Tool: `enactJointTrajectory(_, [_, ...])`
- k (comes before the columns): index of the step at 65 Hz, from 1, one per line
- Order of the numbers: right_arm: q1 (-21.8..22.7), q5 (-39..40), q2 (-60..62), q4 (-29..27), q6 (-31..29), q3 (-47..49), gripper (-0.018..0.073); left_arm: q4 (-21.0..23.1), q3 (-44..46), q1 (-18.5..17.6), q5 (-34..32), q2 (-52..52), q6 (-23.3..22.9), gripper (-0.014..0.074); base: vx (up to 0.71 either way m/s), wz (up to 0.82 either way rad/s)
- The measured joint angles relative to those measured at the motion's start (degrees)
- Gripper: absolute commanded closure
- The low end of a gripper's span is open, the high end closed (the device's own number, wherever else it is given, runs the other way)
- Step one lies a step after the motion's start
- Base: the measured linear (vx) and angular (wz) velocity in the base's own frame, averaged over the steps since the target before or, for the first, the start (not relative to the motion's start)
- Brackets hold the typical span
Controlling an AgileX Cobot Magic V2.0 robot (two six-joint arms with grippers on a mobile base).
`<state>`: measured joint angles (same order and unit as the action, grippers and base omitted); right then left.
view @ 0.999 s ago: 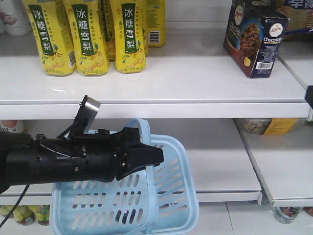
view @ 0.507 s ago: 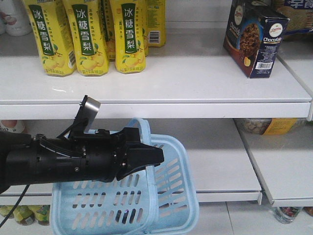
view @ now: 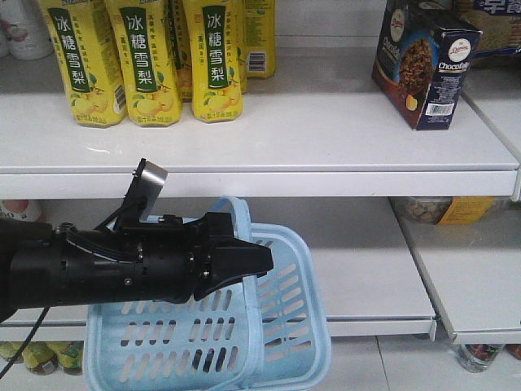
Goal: Left arm holds basket, right arm returns cookies
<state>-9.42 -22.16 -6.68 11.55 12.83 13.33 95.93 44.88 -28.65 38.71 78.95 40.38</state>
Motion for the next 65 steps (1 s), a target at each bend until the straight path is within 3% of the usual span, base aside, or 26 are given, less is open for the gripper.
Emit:
enactJointTrajectory(11, [0.00, 1.16, 0.00, 0.00, 0.00, 0.00, 0.0281, 0.00, 0.00, 0.00, 0.00, 0.00, 0.00, 0.0602, 0.00, 0.00])
enactJointTrajectory(23, [0.00, 1.28, 0.00, 0.00, 0.00, 0.00, 0.0571, 0.00, 0.00, 0.00, 0.00, 0.00, 0.00, 0.0602, 0.00, 0.00])
enactJointTrajectory(65, [0.00, 1.69, 0.00, 0.00, 0.00, 0.00, 0.0570, 0.00, 0.00, 0.00, 0.00, 0.00, 0.00, 0.0602, 0.00, 0.00])
